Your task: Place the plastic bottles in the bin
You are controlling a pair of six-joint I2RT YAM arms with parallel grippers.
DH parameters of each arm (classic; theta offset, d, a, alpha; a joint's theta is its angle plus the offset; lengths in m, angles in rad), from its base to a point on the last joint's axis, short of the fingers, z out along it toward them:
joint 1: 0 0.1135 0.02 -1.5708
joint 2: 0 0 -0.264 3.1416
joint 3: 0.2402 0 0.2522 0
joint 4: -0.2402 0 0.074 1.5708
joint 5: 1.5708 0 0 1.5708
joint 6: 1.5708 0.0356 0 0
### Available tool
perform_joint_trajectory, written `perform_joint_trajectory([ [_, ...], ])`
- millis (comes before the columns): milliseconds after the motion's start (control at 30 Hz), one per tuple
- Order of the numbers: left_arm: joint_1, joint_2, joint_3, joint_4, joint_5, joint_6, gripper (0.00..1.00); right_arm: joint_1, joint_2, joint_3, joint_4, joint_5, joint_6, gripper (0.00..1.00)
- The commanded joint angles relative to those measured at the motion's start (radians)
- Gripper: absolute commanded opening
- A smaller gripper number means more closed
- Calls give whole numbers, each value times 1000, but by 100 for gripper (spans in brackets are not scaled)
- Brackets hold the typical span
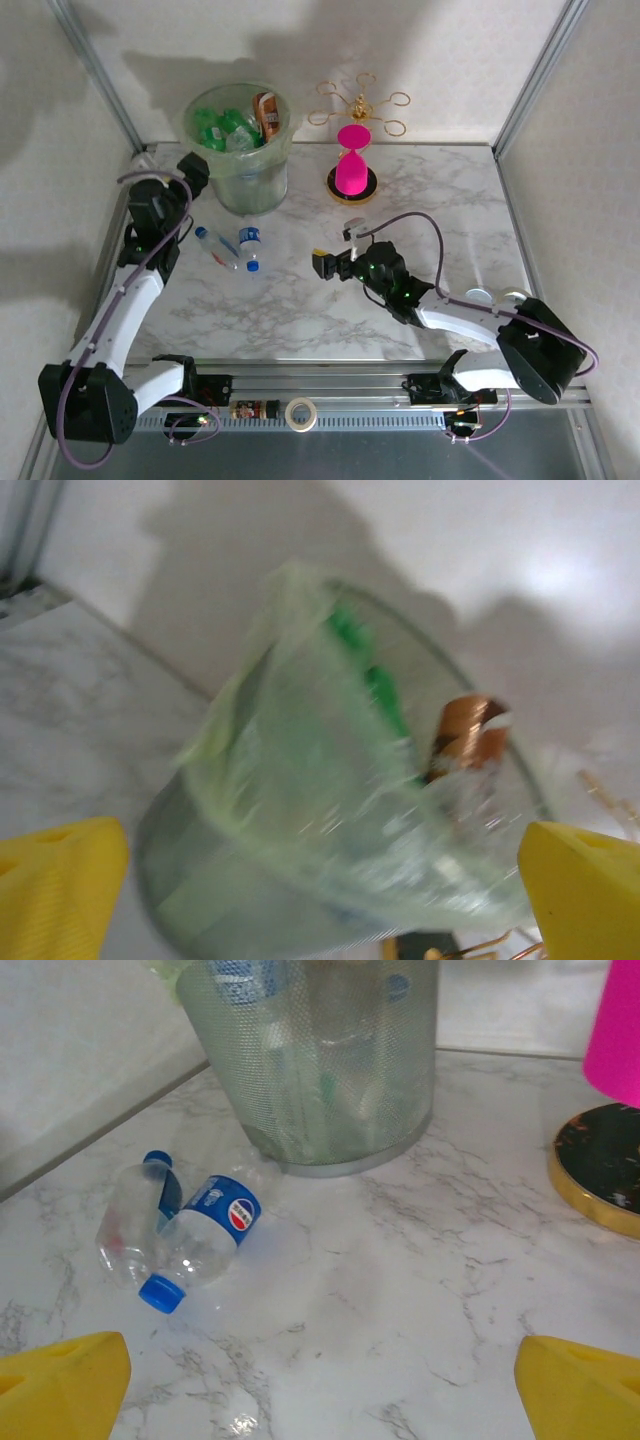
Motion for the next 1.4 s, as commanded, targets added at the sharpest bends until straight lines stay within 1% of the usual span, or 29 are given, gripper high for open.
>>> perform_joint_trajectory([
  [0,3,-58,-82,-34,-52,-4,100,-4,38,53,37,-37,12,99],
  [167,2,-69,-235,-21,-32,-33,100,-3,79,76,43,-58,31,99],
  [433,-3,80,-322,54,31,-80,100,-3,109,104,36,-70,50,99],
  [600,-34,192,-319,97,40,-105,100,-3,115,98,46,-66,70,99],
  [800,-79,280,-279,56,-20,-88,99,-4,110,90,50,-67,75,99],
  [967,-109,336,-241,6,-95,-71,100,-3,101,72,66,-61,79,99],
  [1267,-119,438,-214,17,-103,-80,100,-2,79,52,64,-46,73,99],
  [1367,-119,455,-216,30,-105,-83,98,-3,74,45,60,-39,71,99],
])
